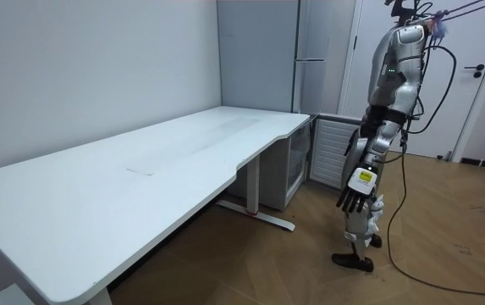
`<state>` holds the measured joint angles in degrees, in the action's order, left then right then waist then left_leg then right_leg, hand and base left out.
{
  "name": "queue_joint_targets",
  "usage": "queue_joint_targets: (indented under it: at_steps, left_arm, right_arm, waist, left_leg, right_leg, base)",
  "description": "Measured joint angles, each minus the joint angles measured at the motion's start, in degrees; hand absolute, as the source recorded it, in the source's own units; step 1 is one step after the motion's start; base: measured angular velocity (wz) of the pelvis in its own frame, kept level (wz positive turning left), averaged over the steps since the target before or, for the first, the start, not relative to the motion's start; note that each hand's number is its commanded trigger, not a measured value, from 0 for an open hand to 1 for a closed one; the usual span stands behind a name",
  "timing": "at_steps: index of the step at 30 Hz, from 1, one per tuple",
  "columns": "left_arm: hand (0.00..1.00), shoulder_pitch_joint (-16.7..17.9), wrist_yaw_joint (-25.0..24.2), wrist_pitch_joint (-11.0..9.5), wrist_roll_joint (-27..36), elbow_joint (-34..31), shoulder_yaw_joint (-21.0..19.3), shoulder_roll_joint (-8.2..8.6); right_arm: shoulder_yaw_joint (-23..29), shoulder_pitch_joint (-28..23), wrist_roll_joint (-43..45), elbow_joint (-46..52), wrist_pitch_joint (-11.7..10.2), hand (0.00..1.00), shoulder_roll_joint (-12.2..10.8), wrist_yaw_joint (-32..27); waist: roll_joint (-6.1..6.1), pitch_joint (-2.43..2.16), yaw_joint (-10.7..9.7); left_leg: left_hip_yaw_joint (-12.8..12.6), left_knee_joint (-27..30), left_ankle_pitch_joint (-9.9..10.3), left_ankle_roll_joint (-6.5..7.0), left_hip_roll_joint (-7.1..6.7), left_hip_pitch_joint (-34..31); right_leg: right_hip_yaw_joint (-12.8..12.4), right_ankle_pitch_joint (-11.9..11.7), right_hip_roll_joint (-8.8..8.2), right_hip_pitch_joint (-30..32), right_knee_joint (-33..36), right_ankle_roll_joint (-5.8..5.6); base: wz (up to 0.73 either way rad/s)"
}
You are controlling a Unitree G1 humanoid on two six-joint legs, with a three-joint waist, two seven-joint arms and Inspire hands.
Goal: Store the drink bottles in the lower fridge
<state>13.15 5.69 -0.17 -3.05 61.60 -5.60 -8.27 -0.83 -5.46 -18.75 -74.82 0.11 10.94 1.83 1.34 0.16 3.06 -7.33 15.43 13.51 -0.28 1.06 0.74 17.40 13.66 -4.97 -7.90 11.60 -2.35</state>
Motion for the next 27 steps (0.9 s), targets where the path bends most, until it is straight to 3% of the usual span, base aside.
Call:
queue_joint_targets:
  at_steps: [4,6,7,9,12,15,17,21,23,27]
  left_arm:
    - [0.0,-1.6,-0.3,-0.1,-1.6,-0.6,-1.3,-0.53]
    - [0.0,-1.8,-1.1,-0.2,-1.7,-1.0,-3.6,-1.05]
    - [0.0,-1.7,-1.4,-0.3,-2.3,-1.2,-5.3,-1.52]
    - [0.0,-1.3,-1.4,-0.3,-3.6,-1.1,-6.0,-2.87]
    - [0.0,-0.4,-1.2,-0.4,-4.2,-1.1,-7.9,-4.41]
    - [0.0,0.3,-0.9,-0.4,-4.3,-1.0,-8.5,-4.99]
    - [0.0,0.8,-0.9,-0.3,-5.5,-1.1,-9.5,-5.0]
    - [0.0,0.8,-0.9,-0.3,-5.6,-2.7,-10.1,-4.89]
    - [0.0,0.9,-0.9,-0.3,-5.5,-3.4,-10.2,-4.81]
    - [0.0,0.9,-0.9,-0.2,-5.6,-3.7,-10.3,-4.38]
  right_arm:
    - [4.7,1.2,3.7,1.3,0.0,0.0,0.5,-1.5]
    - [8.5,1.5,4.8,3.9,1.2,0.0,1.5,-2.0]
    - [10.9,1.6,6.5,8.5,1.9,0.0,3.0,-2.4]
    - [13.5,3.9,10.6,10.8,-0.4,0.0,7.9,-5.1]
    - [19.3,3.7,15.2,17.8,-0.9,0.0,11.3,-8.8]
    - [22.5,3.5,19.6,23.0,-1.7,0.0,12.9,-11.4]
    - [24.5,3.4,23.3,27.5,-1.8,0.0,13.8,-14.3]
    - [27.9,3.3,28.5,35.4,-2.3,0.0,14.3,-19.2]
    - [29.3,2.5,28.6,40.4,-3.0,0.0,14.5,-22.1]
    - [29.7,2.1,28.1,41.9,-3.3,0.0,14.9,-25.5]
  waist:
    - [0.45,0.03,-1.7]
    - [1.37,-0.12,-2.7]
    - [2.02,0.0,-3.5]
    - [3.23,-0.01,-4.6]
    - [5.27,0.02,-5.1]
    - [6.17,-0.27,-5.8]
    - [6.7,-0.06,-6.2]
    - [6.53,-0.1,-6.7]
    - [5.98,-0.38,-6.7]
    - [5.31,-0.56,-7.3]
  left_leg:
    - [-0.4,-0.4,-0.2,0.04,-0.07,0.7]
    - [-0.5,-1.4,-0.6,0.05,-0.24,1.4]
    - [-0.7,-2.1,-1.1,0.1,-0.47,1.8]
    - [-1.7,-2.7,-1.2,0.14,-0.55,2.6]
    - [-2.8,-3.4,-1.2,0.12,-0.37,3.1]
    - [-3.4,-3.8,-1.2,0.12,-0.27,3.0]
    - [-3.7,-3.7,-1.2,0.11,-0.13,2.8]
    - [-4.9,-3.8,-1.2,0.15,0.01,2.3]
    - [-5.2,-4.3,-1.2,0.16,-0.02,3.0]
    - [-5.3,-4.4,-1.2,0.16,-0.02,3.4]
  right_leg:
    - [-0.4,0.0,-0.08,0.0,0.1,0.0]
    - [-0.7,0.0,-0.21,-0.2,0.2,0.0]
    - [-1.0,0.0,-0.33,0.0,0.1,-0.01]
    - [-2.1,0.0,-0.35,0.0,-0.1,-0.05]
    - [-3.3,0.0,-0.17,0.3,0.0,-0.05]
    - [-4.0,-0.1,-0.12,1.0,0.1,-0.03]
    - [-4.6,-0.3,-0.01,1.5,0.1,-0.08]
    - [-5.5,-0.8,0.09,2.4,0.0,-0.14]
    - [-6.1,-0.8,0.11,2.2,0.0,-0.17]
    - [-6.1,-0.8,0.12,1.9,0.0,-0.17]
  base:
    - [-0.05]
    - [-0.09]
    - [-0.14]
    - [-0.21]
    - [-0.18]
    - [-0.15]
    - [-0.15]
    - [-0.13]
    - [-0.11]
    - [0.0]
